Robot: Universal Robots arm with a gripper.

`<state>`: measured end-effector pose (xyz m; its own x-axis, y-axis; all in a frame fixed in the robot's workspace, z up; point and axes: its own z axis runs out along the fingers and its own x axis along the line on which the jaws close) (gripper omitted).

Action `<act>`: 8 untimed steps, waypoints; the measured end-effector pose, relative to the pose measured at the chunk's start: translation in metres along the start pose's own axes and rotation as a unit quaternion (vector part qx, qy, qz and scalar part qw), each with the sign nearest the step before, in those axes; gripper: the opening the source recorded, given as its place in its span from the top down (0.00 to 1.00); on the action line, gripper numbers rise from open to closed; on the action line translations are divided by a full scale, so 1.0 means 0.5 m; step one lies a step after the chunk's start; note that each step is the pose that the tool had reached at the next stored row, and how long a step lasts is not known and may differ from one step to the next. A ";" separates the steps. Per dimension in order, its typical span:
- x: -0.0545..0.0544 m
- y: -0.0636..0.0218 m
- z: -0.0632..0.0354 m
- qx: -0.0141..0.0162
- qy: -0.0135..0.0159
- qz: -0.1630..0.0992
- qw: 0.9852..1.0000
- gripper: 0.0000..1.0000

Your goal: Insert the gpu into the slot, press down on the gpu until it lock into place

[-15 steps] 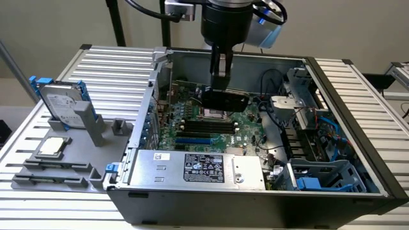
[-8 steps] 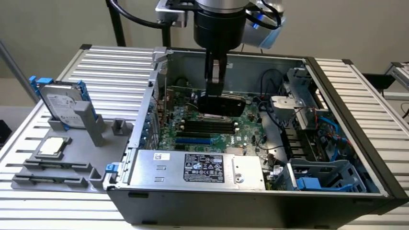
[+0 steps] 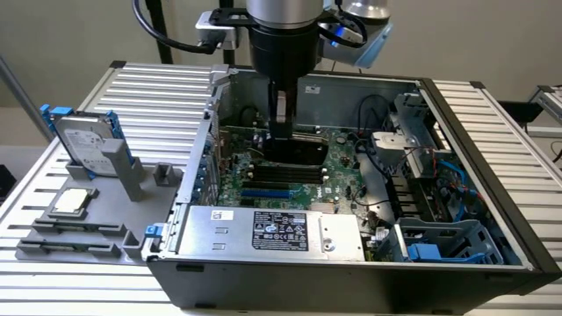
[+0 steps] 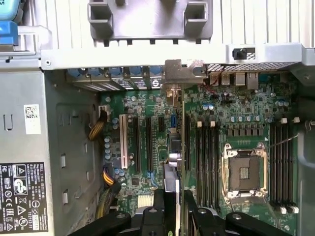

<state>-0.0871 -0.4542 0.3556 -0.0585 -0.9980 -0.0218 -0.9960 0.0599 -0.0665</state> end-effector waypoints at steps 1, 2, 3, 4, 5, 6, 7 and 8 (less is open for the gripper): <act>0.000 0.001 0.002 0.003 0.000 -0.001 1.000 0.74; 0.000 0.001 0.005 0.005 0.000 -0.002 1.000 0.74; 0.000 0.002 0.008 0.006 -0.001 -0.003 1.000 0.74; 0.000 0.002 0.012 0.007 -0.001 -0.004 1.000 0.74; 0.001 0.003 0.016 0.007 -0.001 -0.006 1.000 0.74; 0.001 0.003 0.019 0.007 -0.001 -0.009 1.000 0.74; 0.001 0.004 0.023 0.008 -0.002 -0.014 1.000 0.74; 0.001 0.004 0.026 0.008 -0.002 -0.022 1.000 0.74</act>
<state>-0.0884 -0.4542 0.3423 -0.0151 -0.9996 -0.0231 -0.9964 0.0170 -0.0833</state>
